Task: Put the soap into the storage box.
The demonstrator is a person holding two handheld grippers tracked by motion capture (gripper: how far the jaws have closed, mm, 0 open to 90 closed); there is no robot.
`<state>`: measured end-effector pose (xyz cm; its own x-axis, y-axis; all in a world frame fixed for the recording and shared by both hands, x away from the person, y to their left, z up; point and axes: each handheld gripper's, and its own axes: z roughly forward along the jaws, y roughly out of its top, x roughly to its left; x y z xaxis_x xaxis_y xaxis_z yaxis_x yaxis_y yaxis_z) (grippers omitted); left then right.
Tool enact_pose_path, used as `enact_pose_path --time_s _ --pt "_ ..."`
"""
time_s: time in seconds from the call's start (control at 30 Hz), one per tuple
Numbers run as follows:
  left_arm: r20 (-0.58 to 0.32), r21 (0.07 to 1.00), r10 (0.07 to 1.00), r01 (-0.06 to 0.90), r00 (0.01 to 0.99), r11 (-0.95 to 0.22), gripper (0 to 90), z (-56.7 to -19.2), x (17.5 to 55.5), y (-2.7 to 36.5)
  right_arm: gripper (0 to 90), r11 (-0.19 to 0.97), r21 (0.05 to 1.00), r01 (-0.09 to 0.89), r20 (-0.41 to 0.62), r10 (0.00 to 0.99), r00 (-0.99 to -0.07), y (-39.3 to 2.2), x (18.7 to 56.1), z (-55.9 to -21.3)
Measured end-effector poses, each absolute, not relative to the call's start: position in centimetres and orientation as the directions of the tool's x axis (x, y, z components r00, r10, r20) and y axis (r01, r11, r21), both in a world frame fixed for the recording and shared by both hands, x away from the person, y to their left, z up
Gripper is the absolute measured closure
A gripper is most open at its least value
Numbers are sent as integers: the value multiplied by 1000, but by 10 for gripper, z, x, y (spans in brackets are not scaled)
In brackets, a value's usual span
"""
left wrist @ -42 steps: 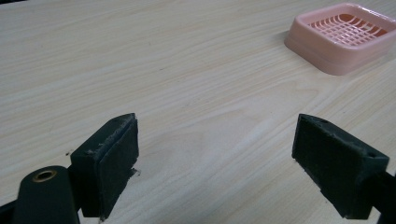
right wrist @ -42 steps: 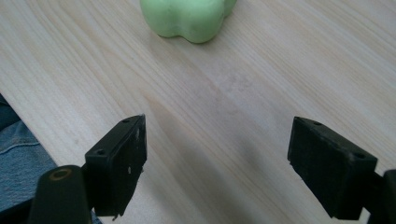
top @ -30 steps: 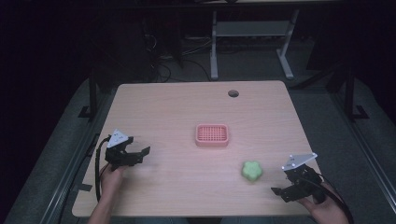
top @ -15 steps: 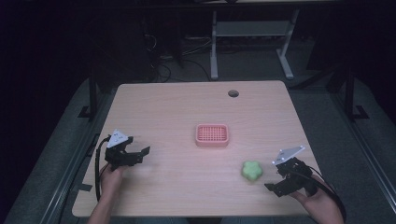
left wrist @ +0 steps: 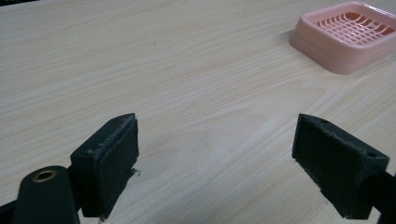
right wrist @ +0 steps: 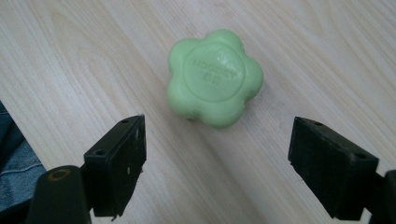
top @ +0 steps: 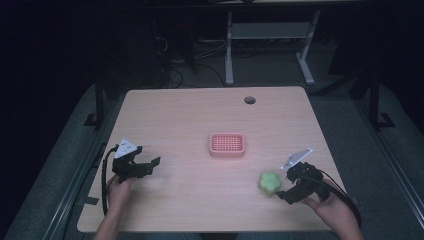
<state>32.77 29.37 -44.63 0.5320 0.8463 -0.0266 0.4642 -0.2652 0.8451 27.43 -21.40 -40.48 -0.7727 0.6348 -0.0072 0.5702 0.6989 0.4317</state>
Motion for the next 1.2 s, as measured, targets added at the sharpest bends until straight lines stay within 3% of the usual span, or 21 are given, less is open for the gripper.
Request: enact_pose_path --time_s 1.2 --pt "-26 847 847 461 531 -263 144 -446 328 294 155 743 328 583 12 614 -789 -173 309 -418"
